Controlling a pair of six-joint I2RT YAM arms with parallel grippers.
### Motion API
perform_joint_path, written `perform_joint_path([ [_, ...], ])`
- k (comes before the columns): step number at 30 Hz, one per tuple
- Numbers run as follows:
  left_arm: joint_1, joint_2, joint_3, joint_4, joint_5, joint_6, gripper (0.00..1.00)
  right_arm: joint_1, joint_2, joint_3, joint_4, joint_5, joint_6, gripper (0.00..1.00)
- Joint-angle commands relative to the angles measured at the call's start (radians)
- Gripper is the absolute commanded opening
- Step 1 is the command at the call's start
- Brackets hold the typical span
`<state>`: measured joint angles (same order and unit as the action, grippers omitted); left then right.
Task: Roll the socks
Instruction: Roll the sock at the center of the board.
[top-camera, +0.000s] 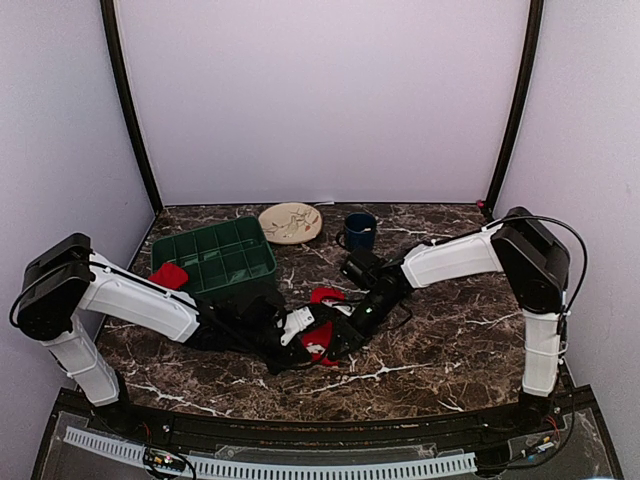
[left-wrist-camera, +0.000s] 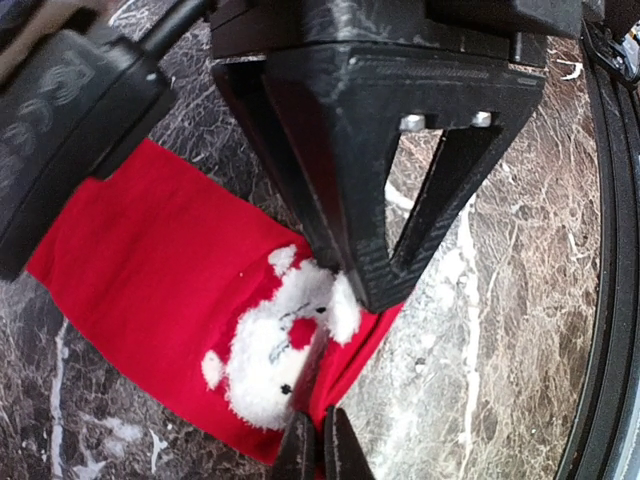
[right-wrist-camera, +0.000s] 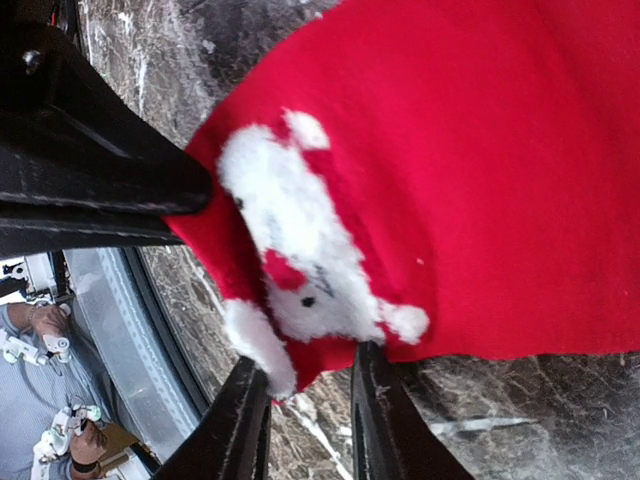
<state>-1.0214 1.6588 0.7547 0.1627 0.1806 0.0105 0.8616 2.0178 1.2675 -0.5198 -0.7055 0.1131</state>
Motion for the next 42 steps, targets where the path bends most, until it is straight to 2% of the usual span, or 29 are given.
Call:
perform_joint_path([
  [1, 0.016, -0.002, 0.020, -0.037, 0.037, -0.031, 0.00, -0.019, -0.046, -0.049, 0.091, 0.004, 0.056, 0.28],
  [8, 0.027, -0.005, 0.027, -0.067, 0.064, -0.028, 0.00, -0.038, -0.099, -0.108, 0.185, 0.006, 0.114, 0.30],
  [15, 0.060, -0.008, 0.041, -0.108, 0.103, -0.046, 0.00, -0.047, -0.188, -0.248, 0.302, 0.072, 0.176, 0.32],
  [24, 0.109, 0.030, 0.117, -0.215, 0.171, -0.069, 0.00, -0.007, -0.382, -0.403, 0.412, 0.312, 0.158, 0.32],
  [30, 0.140, 0.080, 0.177, -0.295, 0.249, -0.080, 0.00, 0.095, -0.455, -0.428, 0.418, 0.515, 0.083, 0.31],
  [38, 0.178, 0.125, 0.204, -0.358, 0.324, -0.112, 0.00, 0.235, -0.491, -0.435, 0.426, 0.777, -0.047, 0.31],
  [42, 0.195, 0.153, 0.227, -0.390, 0.365, -0.130, 0.00, 0.291, -0.486, -0.434, 0.439, 0.857, -0.108, 0.31],
])
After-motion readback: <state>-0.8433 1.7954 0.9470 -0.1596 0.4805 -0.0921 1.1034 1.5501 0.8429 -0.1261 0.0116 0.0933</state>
